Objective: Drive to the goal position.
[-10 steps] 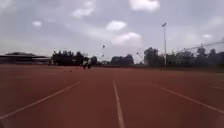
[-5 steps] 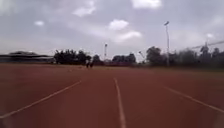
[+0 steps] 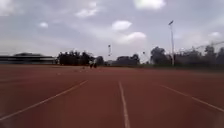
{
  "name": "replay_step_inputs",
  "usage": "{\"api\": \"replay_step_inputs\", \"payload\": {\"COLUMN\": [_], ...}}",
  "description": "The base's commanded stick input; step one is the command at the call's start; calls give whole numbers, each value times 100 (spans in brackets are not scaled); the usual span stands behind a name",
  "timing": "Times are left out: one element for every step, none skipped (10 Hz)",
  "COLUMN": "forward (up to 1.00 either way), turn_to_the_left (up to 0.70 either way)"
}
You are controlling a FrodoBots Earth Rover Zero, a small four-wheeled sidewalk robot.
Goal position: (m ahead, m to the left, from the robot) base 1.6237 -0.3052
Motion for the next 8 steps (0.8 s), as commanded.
{"api": "replay_step_inputs", "payload": {"forward": [45,45,45,45,45,45,45,45], "turn_to_the_left": [27,27,27,27,12,0,0,0]}}
